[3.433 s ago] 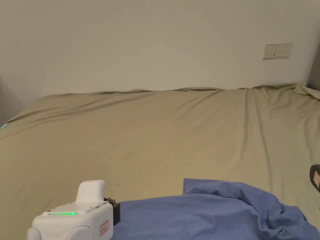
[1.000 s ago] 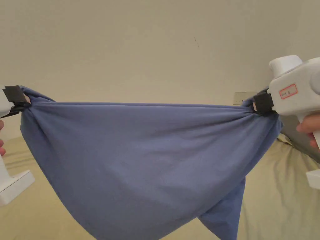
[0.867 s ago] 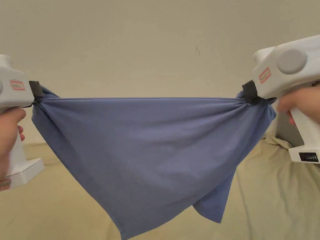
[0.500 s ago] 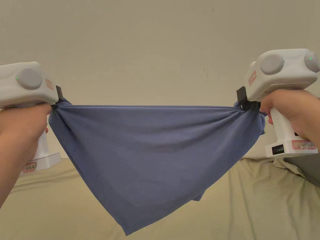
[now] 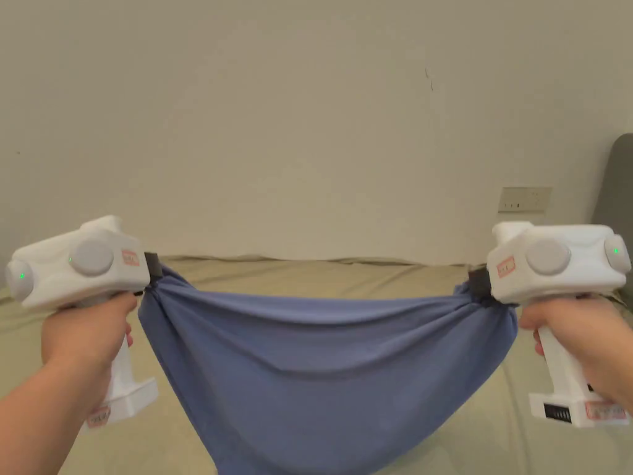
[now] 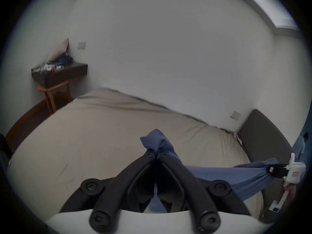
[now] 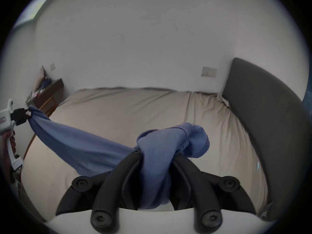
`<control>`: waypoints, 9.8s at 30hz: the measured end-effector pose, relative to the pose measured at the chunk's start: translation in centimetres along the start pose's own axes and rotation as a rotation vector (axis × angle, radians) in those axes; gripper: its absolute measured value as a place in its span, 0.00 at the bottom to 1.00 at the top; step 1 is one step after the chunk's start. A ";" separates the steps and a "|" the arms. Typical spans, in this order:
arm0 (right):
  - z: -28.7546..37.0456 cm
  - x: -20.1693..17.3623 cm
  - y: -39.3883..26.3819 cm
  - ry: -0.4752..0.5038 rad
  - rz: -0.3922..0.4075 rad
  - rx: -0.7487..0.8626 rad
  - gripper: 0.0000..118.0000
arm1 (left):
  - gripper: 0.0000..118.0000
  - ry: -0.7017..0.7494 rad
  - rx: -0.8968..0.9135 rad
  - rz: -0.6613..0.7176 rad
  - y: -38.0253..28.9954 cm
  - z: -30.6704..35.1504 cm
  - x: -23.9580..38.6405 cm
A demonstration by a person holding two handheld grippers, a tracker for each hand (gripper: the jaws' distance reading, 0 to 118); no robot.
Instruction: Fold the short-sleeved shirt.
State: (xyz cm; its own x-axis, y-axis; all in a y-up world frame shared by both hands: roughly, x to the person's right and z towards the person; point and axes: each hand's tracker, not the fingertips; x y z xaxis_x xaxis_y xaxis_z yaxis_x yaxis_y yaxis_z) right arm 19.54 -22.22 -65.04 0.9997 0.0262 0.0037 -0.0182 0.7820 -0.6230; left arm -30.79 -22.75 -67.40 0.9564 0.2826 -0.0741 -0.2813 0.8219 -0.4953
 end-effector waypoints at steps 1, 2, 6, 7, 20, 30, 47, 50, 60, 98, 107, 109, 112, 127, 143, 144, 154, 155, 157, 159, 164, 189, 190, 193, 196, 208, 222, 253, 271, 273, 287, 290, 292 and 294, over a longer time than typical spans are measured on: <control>0.0 -0.2 -2.4 0.004 0.003 -0.012 0.19 | 0.00 -0.012 -0.018 -0.013 -1.9 0.5 -0.6; 0.1 -0.1 -4.5 0.018 0.013 -0.034 0.19 | 0.00 -0.037 -0.029 -0.005 -3.6 1.2 -1.2; 1.6 0.7 -13.8 0.016 0.043 -0.070 0.19 | 0.00 -0.102 -0.068 0.032 -10.4 5.0 -4.4; 2.3 0.9 -16.2 0.012 0.035 -0.077 0.19 | 0.00 -0.106 -0.077 0.055 -11.8 5.9 -5.2; 9.2 -0.4 -34.7 0.018 -0.188 -0.239 0.19 | 0.00 -0.030 -0.231 0.109 -26.0 16.0 -12.0; 8.4 2.0 -39.1 0.070 -0.480 -0.397 0.19 | 0.00 0.074 -0.381 0.156 -31.4 15.0 -15.5; 13.3 1.7 -34.1 0.006 -0.227 -0.149 1.00 | 1.00 -0.001 -0.131 0.091 -25.7 20.6 -11.3; 18.9 1.5 -30.1 -0.017 -0.250 0.043 1.00 | 1.00 0.022 -0.069 -0.048 -23.0 24.8 -8.4; 25.7 -5.3 -30.6 -0.071 -0.114 0.153 0.02 | 0.00 0.042 -0.292 -0.063 -30.7 23.4 -9.4; 7.3 -1.1 -26.5 0.168 0.057 -0.083 0.56 | 0.01 0.097 -0.206 -0.149 -30.9 16.7 -11.2; -9.8 -0.7 -26.3 0.076 0.105 -0.392 1.00 | 0.01 0.074 -0.218 -0.175 -28.9 17.8 -6.9; -11.3 -1.0 -26.4 0.035 0.165 -0.413 0.99 | 0.01 0.081 -0.224 -0.185 -29.0 17.6 -6.6; -11.8 -2.4 -26.9 0.064 0.255 -0.450 0.77 | 0.01 0.089 -0.233 -0.169 -28.8 17.2 -7.1; 10.1 1.4 -21.2 0.124 0.012 0.119 0.03 | 0.01 0.049 -0.180 -0.040 -26.2 17.3 -7.6; 25.7 0.4 -1.4 -0.341 0.255 0.486 0.03 | 0.01 -0.167 0.188 -0.009 0.5 17.1 1.3; 25.8 0.7 0.1 -0.346 0.231 0.491 0.03 | 0.01 -0.163 0.193 0.007 2.2 17.1 1.6; 22.5 3.3 12.7 -0.355 0.110 0.357 0.03 | 0.01 -0.031 0.252 0.023 14.9 15.9 3.9; 22.1 3.2 13.5 -0.346 0.114 0.347 0.03 | 0.01 -0.033 0.255 0.006 15.3 15.8 4.3; 21.5 2.7 14.6 -0.349 0.115 0.336 0.03 | 0.01 -0.001 0.240 -0.016 16.1 15.3 4.8; 20.6 2.3 15.8 -0.356 0.131 0.312 0.03 | 0.01 0.020 0.245 -0.030 16.4 14.9 5.4; 19.4 2.3 18.1 -0.333 0.098 0.283 0.03 | 0.01 0.053 0.232 -0.049 17.3 13.6 6.1; -6.2 2.2 -4.9 -0.146 0.029 -0.098 0.03 | 0.01 0.069 -0.242 -0.067 -6.7 -5.8 -0.2; -6.7 2.4 -6.6 -0.141 0.041 -0.110 0.03 | 0.01 0.067 -0.248 -0.063 -8.1 -5.6 -0.8; -6.6 2.4 -12.3 -0.075 0.060 -0.213 0.03 | 0.01 0.027 -0.279 -0.040 -12.3 -3.5 -2.5; -4.4 2.2 -16.9 -0.055 0.107 -0.177 0.03 | 0.01 -0.038 -0.317 0.012 -15.5 -0.9 -4.3; 9.5 4.4 -28.1 0.024 -0.017 -0.132 0.03 | 0.01 -0.150 -0.242 0.047 -20.2 13.3 -8.8; 17.3 4.9 -38.7 0.013 0.011 -0.331 0.03 | 0.01 -0.108 -0.414 0.011 -31.0 22.8 -13.6; 17.4 5.5 -39.6 0.014 -0.013 -0.413 0.98 | 1.00 -0.096 -0.318 -0.074 -31.2 21.6 -12.2; 27.0 -3.9 -34.7 0.107 -0.102 0.094 0.02 | 0.00 0.092 -0.344 -0.253 -34.3 23.5 -8.3; 27.1 -3.8 -34.8 0.090 -0.103 0.103 0.02 | 0.00 0.165 -0.364 -0.280 -35.3 22.0 -9.6; 23.1 -0.3 -37.7 0.052 -0.195 -0.076 0.02 | 0.64 0.133 -0.501 -0.210 -39.3 16.7 -10.7; 21.1 1.7 -39.4 -0.029 -0.218 -0.140 0.02 | 0.06 0.149 -0.486 -0.432 -40.0 17.7 -8.0; 19.5 3.5 -40.7 -0.121 -0.305 -0.172 0.02 | 0.06 0.105 -0.502 -0.388 -40.2 18.3 -7.9; 17.9 5.4 -41.9 -0.103 -0.355 -0.217 0.02 | 0.06 0.042 -0.500 -0.203 -38.3 18.6 -9.2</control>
State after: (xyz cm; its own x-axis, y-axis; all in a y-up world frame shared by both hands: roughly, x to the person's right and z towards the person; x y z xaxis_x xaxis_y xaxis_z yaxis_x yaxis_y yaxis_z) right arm 25.36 -43.75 -24.93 0.9360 -0.1501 0.3184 0.3417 0.6049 -0.7192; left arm -30.25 -47.64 -31.62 0.9928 0.1142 0.0367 -0.0282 0.5191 -0.8543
